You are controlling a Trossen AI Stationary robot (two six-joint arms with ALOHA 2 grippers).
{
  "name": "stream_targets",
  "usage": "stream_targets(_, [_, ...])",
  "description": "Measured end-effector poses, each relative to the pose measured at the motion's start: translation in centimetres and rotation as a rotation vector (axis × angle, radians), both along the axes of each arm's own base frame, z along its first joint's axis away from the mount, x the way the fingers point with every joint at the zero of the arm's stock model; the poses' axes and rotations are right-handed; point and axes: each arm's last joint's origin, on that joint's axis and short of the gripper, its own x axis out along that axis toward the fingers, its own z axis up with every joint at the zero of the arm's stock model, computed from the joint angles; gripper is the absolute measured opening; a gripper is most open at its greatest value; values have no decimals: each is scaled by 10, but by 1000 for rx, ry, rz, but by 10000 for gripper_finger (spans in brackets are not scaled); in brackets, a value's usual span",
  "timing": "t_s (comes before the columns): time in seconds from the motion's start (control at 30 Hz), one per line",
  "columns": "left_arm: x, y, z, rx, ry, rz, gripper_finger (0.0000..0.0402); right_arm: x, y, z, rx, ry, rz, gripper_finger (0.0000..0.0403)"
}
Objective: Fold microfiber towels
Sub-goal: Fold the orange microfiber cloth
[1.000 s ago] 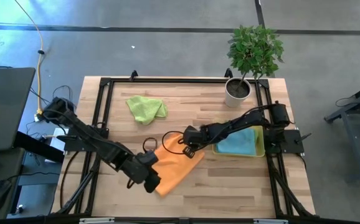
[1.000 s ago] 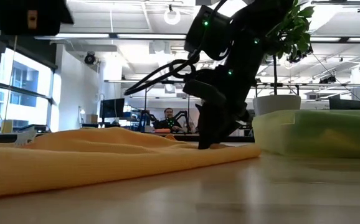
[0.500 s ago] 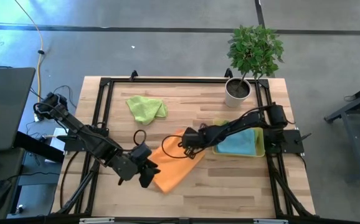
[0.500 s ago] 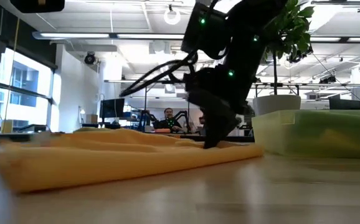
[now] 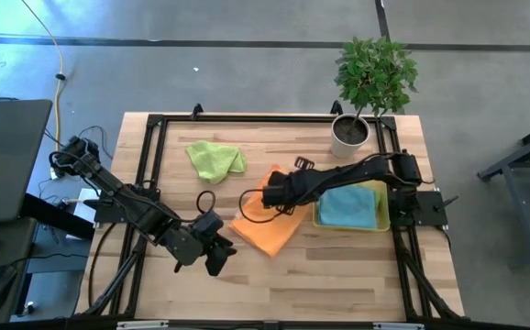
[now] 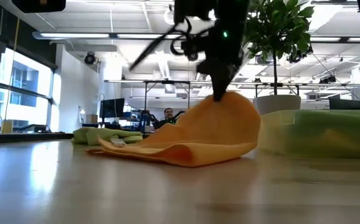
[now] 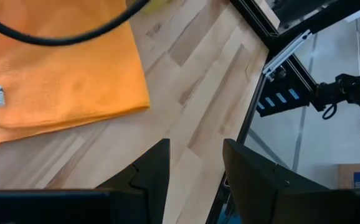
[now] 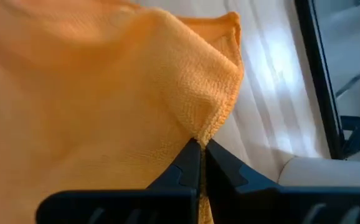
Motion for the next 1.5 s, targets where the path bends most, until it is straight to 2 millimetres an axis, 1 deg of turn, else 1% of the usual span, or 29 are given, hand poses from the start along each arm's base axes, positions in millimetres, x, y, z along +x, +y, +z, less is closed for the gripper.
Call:
stream_targets(0.1, [0,0,0,-4,-1,3,138,4,8,15,81,-62,-36,0])
stream_targets(0.23, [-1,0,1,-7,1,-14,138,9,28,28,206,-164,-71,0])
stream_targets(0.4, [-3,0,4,8,5,-80,138,13,61,32,306,-301,-112,0])
stream_targets(0.5, [-6,1,10,29,-13,-119,138,16,79,31,352,-380,-125,0])
stream_targets(0.67, [-14,5,21,52,-47,-180,138,24,102,19,412,-468,-171,0])
stream_targets(0.83, [-23,10,34,84,-93,-229,138,35,115,-2,446,-511,-213,0])
stream_targets(1.0, [-31,14,42,122,-126,-264,138,47,120,-19,478,-572,-258,0])
stream_targets(1.13, [-33,15,44,141,-127,-279,138,56,123,-32,487,-608,-260,0])
stream_targets(1.33, [-35,12,44,152,-133,-302,138,60,123,-55,467,-555,-265,3])
stream_targets(1.43, [-36,10,44,151,-131,-314,138,60,124,-59,462,-536,-238,19])
stream_targets(1.5, [-37,8,44,151,-132,-320,138,60,124,-59,473,-519,-214,40])
